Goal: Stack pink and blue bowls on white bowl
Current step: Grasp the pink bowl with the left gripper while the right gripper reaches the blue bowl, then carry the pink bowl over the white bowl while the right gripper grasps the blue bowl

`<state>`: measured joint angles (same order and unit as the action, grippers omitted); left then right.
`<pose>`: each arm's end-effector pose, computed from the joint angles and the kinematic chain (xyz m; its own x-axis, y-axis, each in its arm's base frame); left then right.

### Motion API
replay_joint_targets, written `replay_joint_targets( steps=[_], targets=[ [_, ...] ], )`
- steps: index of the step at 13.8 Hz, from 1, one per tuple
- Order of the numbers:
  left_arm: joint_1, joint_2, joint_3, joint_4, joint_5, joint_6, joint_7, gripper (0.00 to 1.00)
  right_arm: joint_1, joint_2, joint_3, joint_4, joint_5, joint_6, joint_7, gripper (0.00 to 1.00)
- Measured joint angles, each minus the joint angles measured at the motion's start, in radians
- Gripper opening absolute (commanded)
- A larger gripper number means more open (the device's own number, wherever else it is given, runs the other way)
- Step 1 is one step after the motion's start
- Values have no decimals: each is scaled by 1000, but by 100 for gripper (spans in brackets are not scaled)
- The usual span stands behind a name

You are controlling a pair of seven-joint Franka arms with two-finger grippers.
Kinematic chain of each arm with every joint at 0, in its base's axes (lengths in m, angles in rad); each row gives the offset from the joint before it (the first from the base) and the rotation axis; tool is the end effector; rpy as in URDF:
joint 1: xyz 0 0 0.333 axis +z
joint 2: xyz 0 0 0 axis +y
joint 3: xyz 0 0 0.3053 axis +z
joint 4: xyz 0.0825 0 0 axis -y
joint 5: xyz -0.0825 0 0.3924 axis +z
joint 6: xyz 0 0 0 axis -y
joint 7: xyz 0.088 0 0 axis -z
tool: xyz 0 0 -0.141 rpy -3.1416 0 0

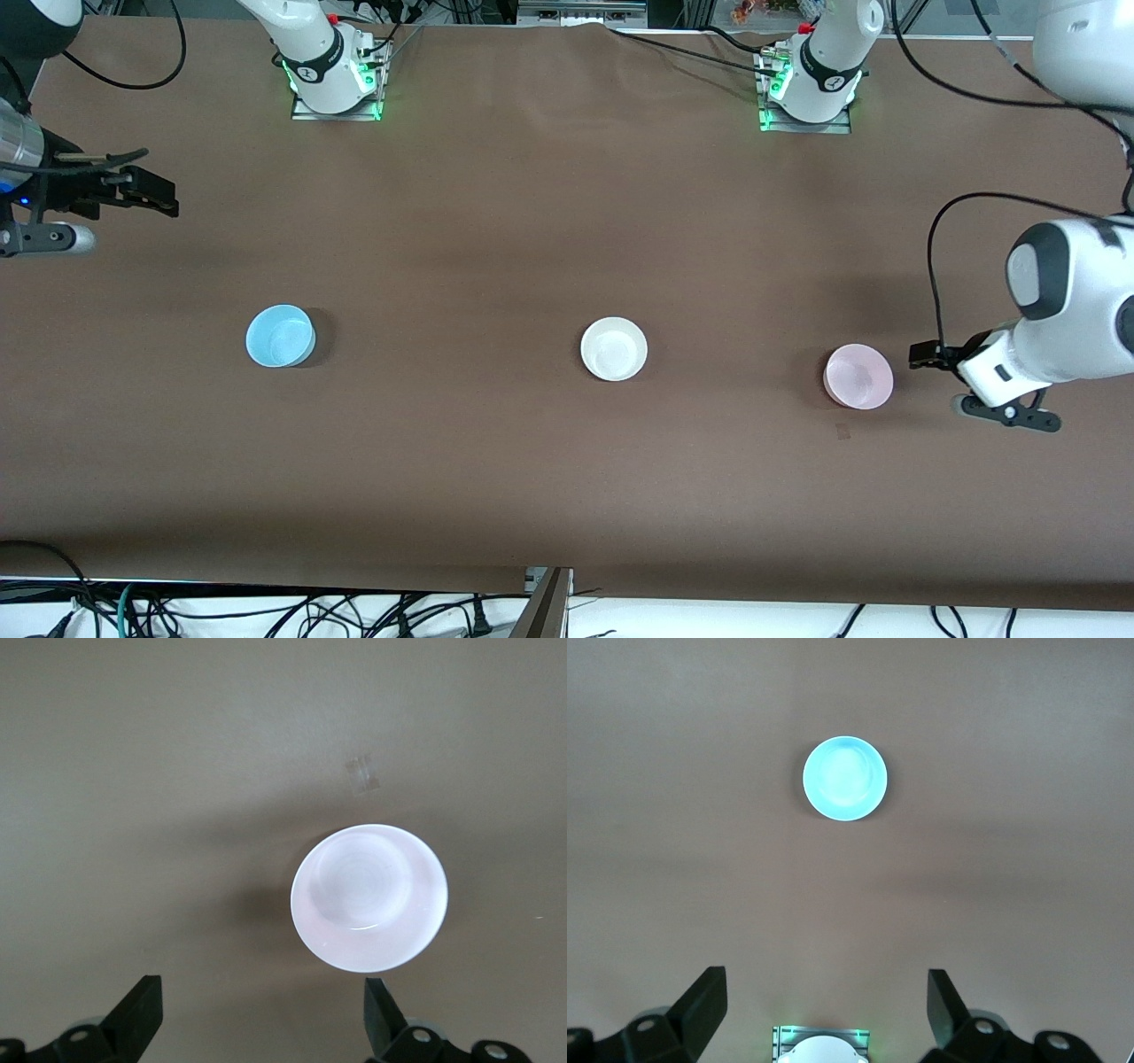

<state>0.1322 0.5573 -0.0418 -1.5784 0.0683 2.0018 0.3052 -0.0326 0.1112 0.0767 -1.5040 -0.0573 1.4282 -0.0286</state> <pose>0.6720 0.0698 0.2569 0.9613 -0.2384 -0.1378 -0.2399 -0.9708 0.0061 0.5717 0.0145 0.5377 0.9803 0.0648 -0.1867 0.0741 -0.9963 0.0434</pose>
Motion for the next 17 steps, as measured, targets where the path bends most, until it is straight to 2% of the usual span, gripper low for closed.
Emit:
replay_joint_targets(
  steps=[5, 6, 9, 11, 17],
  targets=[
    [-2, 111, -10, 2, 0, 79, 86, 100, -4, 43, -2, 0, 0, 13, 0, 100],
    [-1, 129, -10, 3, 0, 105, 111, 91, -8, 54, -4, 0, -1, 18, 0, 100],
    [1, 169, -9, 4, 0, 145, 168, 30, -14, 92, -8, 0, -29, 60, -13, 100],
    [2, 180, -9, 4, 0, 149, 183, 0, -19, 132, -15, -1, -50, 96, -39, 100],
    [2, 176, -13, 14, 0, 143, 195, 0, -77, 291, -29, -9, -32, 253, -70, 100]
  ],
)
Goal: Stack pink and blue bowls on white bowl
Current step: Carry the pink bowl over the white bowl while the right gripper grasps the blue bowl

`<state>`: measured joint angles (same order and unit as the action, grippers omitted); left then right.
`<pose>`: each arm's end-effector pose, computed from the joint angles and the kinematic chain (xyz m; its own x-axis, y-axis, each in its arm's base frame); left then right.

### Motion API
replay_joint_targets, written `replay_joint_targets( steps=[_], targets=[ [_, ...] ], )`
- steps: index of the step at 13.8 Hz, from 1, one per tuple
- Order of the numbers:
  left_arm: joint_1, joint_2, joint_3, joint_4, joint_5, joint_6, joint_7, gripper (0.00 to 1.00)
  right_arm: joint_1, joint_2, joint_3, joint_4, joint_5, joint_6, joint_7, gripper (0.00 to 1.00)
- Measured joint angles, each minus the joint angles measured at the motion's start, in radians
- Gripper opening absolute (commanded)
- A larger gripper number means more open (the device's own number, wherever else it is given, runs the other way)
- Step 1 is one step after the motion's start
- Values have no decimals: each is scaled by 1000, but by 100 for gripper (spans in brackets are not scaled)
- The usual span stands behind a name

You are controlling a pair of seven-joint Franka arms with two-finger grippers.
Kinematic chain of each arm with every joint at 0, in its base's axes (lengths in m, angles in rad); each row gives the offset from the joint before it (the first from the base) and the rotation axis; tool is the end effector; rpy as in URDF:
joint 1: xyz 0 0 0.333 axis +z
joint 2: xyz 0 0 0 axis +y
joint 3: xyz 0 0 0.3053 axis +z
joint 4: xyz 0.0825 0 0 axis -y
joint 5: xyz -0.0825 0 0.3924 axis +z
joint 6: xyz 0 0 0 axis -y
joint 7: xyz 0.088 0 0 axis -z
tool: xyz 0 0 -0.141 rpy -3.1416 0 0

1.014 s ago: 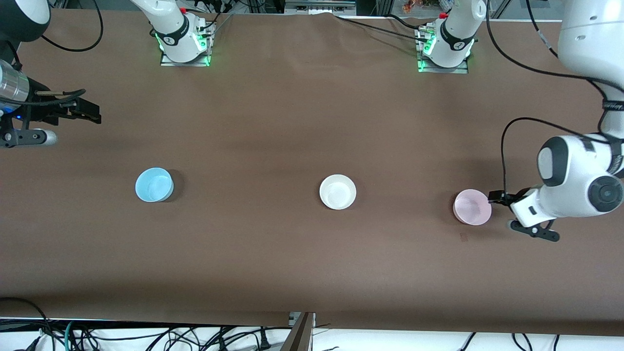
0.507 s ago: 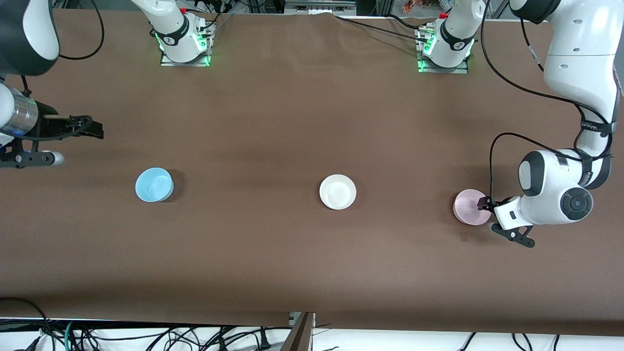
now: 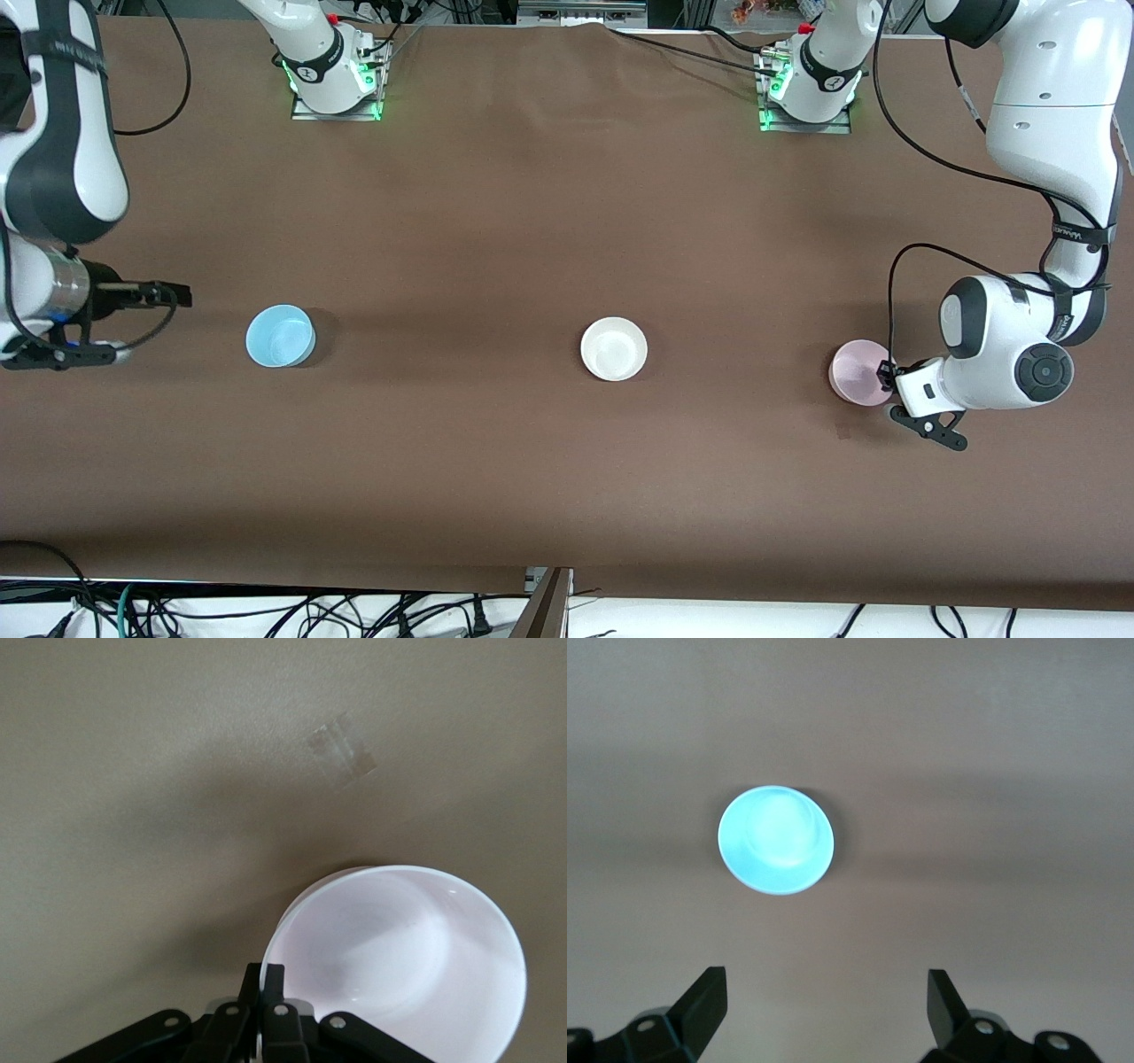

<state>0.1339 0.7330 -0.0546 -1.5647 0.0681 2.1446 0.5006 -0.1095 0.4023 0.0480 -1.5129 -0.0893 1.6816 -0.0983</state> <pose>0.6765 0.0615 0.1534 0.8892 -0.4357 -0.1396 -0.4317 -0.9000 0.0600 0.6436 -0.0545 0.3698 0.9704 0.0488 -0.2366 0.0604 -0.9973 0.0422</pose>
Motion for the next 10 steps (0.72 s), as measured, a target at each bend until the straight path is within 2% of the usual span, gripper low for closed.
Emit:
replay_joint_targets(
  steps=[2, 4, 7, 10],
  targets=[
    [-3, -5, -6, 6, 0, -4, 3, 0, -12, 46, 0, -25, 30, 74, 0, 100],
    [-3, -12, -37, 18, 0, -41, 3, 0, -18, 71, 0, -96, 51, 199, 0, 100],
    [-7, -58, -130, 32, 0, -112, -19, 0, -19, 80, 0, -200, 78, 331, 0, 100],
    [-11, -84, -237, 46, -13, -122, -162, 0, -34, 79, -1, -253, 108, 407, -1, 100]
  ],
)
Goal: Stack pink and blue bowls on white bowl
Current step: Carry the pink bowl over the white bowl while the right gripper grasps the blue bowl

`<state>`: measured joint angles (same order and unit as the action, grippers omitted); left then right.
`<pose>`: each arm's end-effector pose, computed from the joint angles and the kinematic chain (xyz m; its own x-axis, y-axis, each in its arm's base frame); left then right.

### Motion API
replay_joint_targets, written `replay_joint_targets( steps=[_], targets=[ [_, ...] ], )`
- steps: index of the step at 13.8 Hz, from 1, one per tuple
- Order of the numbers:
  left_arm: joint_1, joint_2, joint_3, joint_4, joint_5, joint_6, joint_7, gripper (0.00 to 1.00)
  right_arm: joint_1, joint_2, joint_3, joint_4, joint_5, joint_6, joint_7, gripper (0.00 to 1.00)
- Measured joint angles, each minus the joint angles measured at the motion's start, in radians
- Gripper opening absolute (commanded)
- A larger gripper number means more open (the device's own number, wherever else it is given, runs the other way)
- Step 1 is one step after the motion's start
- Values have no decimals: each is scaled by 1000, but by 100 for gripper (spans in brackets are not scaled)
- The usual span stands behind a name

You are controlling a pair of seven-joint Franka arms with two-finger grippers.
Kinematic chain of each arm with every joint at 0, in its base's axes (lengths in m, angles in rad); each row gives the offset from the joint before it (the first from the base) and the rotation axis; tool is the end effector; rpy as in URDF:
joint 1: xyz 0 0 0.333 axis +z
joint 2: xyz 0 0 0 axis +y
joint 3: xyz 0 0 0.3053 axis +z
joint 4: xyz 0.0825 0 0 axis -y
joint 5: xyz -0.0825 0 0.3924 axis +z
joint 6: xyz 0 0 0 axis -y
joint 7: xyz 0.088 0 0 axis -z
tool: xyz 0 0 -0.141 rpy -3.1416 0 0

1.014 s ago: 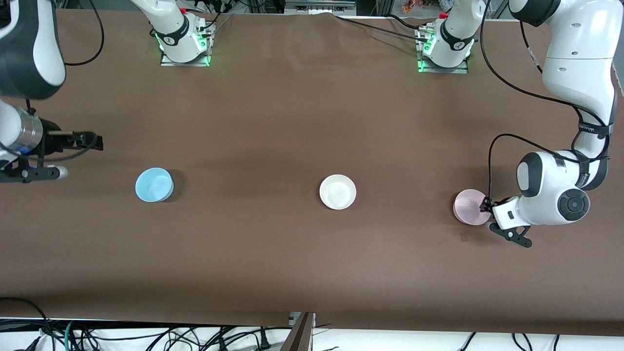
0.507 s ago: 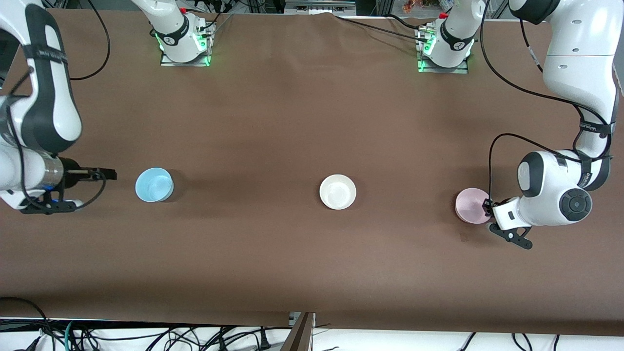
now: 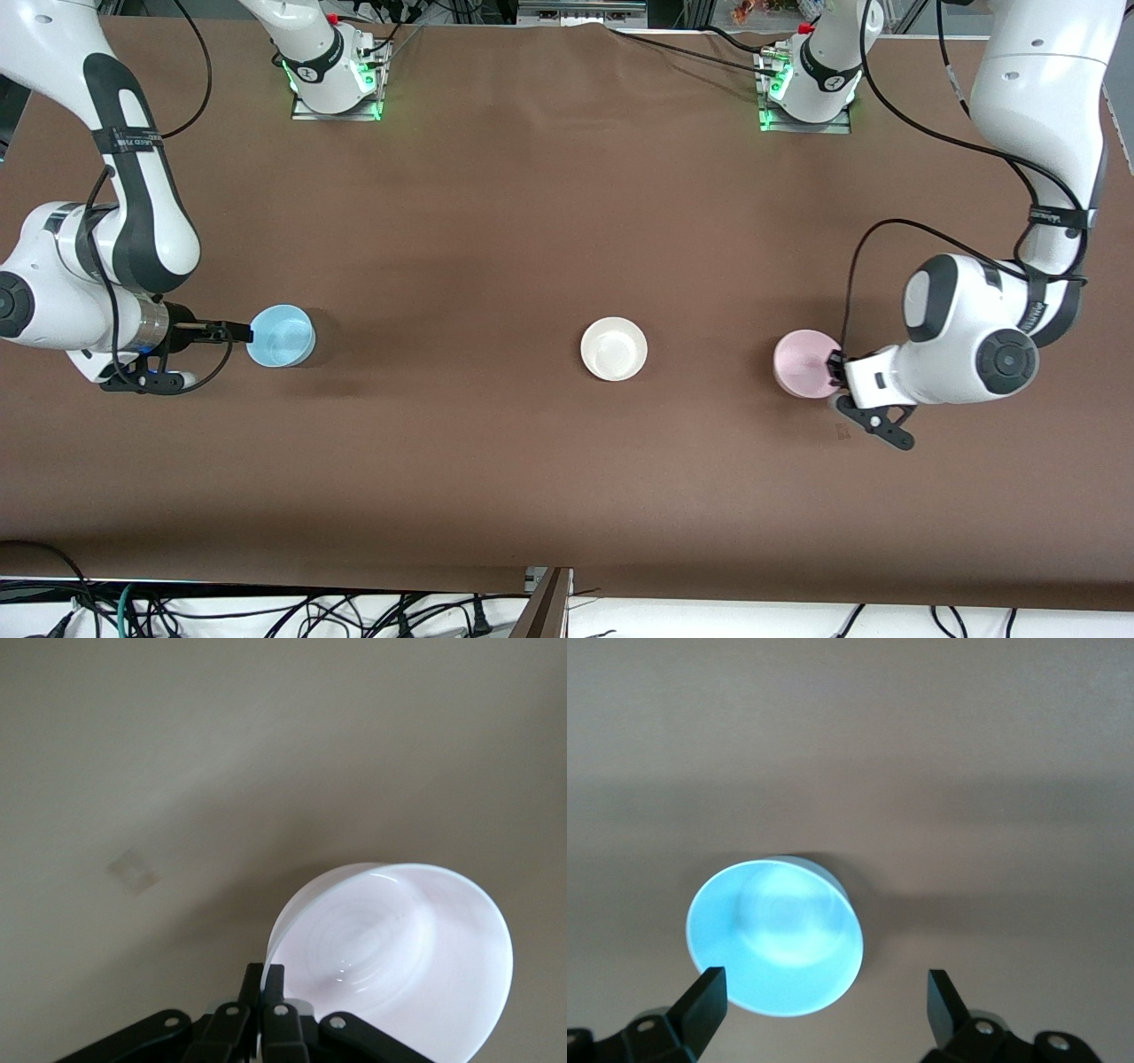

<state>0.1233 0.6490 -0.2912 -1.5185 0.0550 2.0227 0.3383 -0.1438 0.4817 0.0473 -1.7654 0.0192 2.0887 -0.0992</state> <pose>0.6846 -0.0885 0.2368 0.8789 -0.4720 -0.0693 -0.4573 -0.8748 0.1599 0.6340 -0.0611 0.2313 0.9882 -0.0076 -0.1531 -0.0158 -0.9985 -0.0523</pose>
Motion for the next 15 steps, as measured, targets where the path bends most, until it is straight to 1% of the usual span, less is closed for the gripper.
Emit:
replay_joint_targets(
  steps=[2, 3, 5, 7, 10, 12, 15],
  targets=[
    [-30, -1, -66, 22, -2, -1, -111, 0, -19, 1, 0, -53, 18, 65, -21, 100],
    [-66, -1, -79, 36, -2, -8, -183, 0, -28, 2, 0, -74, 38, 83, -38, 100],
    [-145, -1, -83, 49, -2, -22, -338, 0, -40, 8, -1, -96, 67, 100, -62, 100],
    [-213, 2, -83, 49, -3, -24, -475, 0, -45, 19, -1, -99, 72, 116, -68, 100],
    [-283, 24, -84, 49, -5, -20, -634, 0, -46, 40, -1, -107, 107, 154, -100, 100],
    [-326, 45, -84, 49, -5, 6, -714, 0, -46, 52, -1, -108, 119, 166, -109, 100],
    [-352, 77, -83, 49, -5, 87, -751, 0, -46, 62, -1, -109, 120, 185, -110, 100]
  ],
)
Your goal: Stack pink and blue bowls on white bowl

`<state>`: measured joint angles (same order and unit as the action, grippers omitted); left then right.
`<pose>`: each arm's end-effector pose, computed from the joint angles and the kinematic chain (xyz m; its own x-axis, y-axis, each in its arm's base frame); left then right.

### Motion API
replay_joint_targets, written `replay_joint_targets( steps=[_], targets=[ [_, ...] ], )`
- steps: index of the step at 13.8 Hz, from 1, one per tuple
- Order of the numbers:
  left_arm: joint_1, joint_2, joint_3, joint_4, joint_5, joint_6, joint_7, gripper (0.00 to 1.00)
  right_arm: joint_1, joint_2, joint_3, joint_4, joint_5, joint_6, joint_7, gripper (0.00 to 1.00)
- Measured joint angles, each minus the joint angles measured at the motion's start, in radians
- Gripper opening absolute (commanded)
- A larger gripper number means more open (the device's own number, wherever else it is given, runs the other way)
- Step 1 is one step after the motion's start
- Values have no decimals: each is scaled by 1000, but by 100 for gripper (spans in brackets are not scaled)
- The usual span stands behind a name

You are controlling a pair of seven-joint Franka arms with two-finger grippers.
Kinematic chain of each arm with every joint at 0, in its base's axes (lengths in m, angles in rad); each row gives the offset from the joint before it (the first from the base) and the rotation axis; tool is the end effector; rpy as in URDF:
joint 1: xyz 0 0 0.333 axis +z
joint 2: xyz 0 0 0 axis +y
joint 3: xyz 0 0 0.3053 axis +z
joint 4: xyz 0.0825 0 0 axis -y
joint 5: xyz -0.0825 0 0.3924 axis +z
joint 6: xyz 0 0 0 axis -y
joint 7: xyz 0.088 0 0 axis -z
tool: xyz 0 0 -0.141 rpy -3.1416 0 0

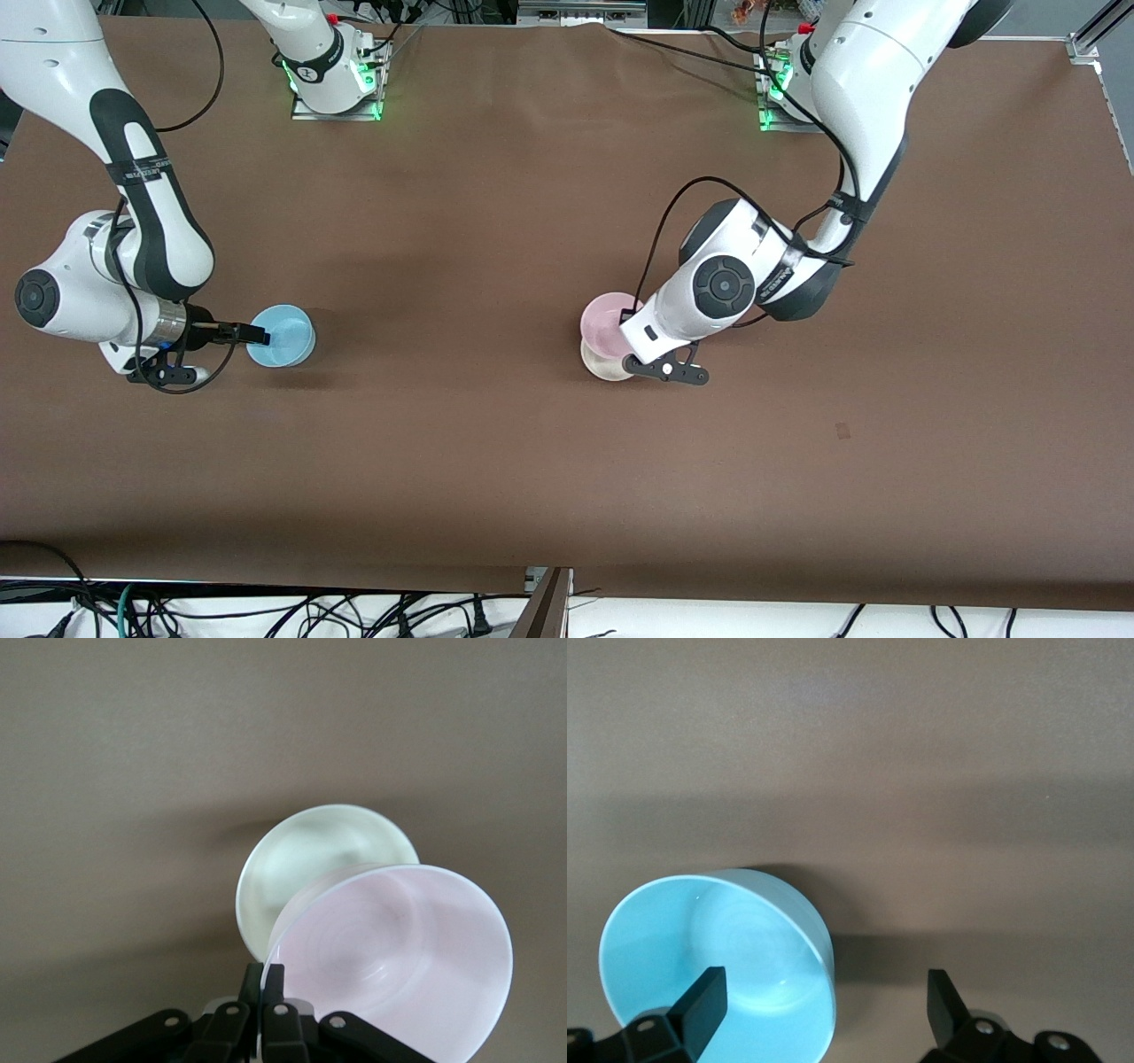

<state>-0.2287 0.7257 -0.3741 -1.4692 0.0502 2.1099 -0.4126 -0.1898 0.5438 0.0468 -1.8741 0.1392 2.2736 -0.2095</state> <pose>0.6076 -0.3702 0.2239 0.9824 -0.1433 -0.1197 -0.1222 -0.9782 0.1678 0.6122 -0.0810 0.1608 0.9921 -0.0271 -0.1222 -0.0448 -0.9885 -0.1444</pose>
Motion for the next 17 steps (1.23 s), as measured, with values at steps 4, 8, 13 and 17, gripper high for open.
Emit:
replay_joint_targets(
  steps=[4, 8, 13, 17],
  targets=[
    [2, 13, 10, 0, 0, 32, -1, 0, 0, 17, 0, -1, 37, 34, -46, 90],
    [2, 35, 16, 0, 0, 76, -1, 0, 0, 24, 0, -1, 60, 39, -69, 60],
    [2, 47, 18, 0, 0, 88, -1, 0, 0, 23, 0, 2, 63, 38, -71, 60],
    [6, 50, 21, 0, 0, 85, -1, 0, 0, 20, 1, 4, 64, 28, -72, 38]
  ],
)
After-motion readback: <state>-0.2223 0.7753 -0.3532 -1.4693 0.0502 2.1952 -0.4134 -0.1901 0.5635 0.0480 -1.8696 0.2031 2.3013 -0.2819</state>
